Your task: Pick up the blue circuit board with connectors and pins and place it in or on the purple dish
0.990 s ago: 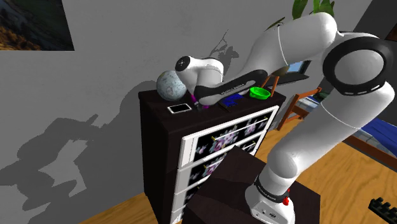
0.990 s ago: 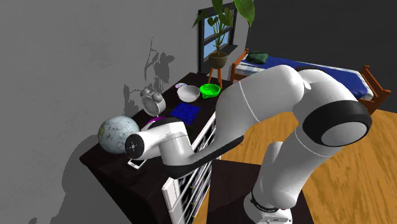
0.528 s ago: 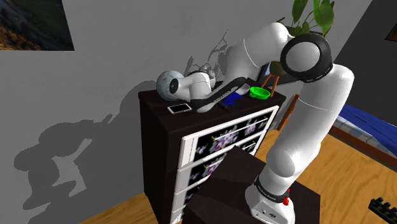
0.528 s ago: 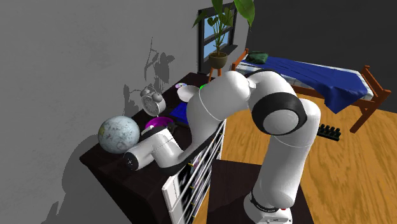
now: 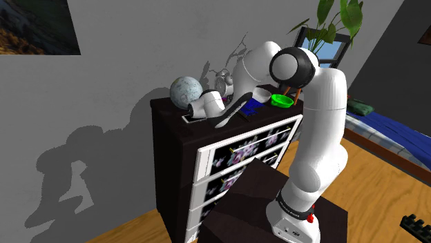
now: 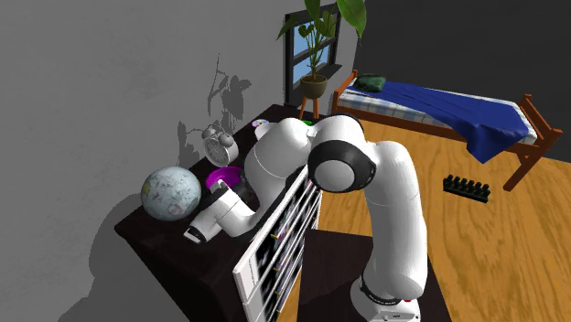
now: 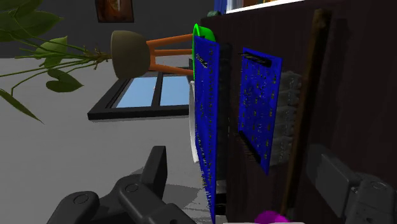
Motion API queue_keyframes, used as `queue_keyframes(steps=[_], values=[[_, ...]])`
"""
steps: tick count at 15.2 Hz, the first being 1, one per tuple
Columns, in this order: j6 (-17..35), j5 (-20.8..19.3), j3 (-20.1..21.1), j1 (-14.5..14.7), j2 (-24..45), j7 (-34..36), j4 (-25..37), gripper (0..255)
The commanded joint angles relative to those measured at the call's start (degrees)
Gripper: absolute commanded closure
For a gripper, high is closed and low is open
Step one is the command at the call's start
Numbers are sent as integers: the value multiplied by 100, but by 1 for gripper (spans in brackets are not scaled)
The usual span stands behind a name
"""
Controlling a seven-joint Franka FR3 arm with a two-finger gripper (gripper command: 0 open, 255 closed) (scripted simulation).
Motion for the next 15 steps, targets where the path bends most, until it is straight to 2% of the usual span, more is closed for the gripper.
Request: queue_keyframes(steps=[1,9,15], values=[[-355,-381,-227,23,403,129,283,0],[-41,-710,-454,-239,371,138,203,0],[-42,-711,-452,-241,371,138,203,0]])
